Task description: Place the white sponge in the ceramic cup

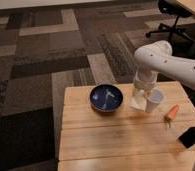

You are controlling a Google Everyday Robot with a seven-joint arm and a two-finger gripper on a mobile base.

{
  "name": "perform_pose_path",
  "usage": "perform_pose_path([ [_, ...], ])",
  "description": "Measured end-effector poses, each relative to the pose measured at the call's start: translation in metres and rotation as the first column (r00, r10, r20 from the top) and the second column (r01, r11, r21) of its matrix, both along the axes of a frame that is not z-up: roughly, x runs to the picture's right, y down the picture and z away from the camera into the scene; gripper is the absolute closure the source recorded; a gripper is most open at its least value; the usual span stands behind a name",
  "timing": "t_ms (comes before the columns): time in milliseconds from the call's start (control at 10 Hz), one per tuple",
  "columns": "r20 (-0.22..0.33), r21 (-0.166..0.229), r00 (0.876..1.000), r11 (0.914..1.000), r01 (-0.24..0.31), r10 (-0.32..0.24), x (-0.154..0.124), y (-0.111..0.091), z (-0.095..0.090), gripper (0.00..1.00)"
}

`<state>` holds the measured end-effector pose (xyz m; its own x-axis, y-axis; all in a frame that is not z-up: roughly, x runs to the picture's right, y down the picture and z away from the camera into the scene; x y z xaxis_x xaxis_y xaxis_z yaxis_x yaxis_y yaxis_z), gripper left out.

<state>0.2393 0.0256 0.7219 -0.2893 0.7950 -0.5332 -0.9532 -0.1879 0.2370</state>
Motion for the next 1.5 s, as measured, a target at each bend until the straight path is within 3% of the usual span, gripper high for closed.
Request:
perform_pose_path([
  [600,-0.084,0.01,0.996,0.9995,-0.029,0.029,0.07,-0.028,0.008,1.0],
  [900,-0.068,-0.008,0.997,0.9995,-0.031,0.031,0.085,-0.026,0.021,1.0],
  [1500,0.015,-0.026,0.999,0.9989,-0.04,0.04,0.078,-0.019,0.031,1.0],
])
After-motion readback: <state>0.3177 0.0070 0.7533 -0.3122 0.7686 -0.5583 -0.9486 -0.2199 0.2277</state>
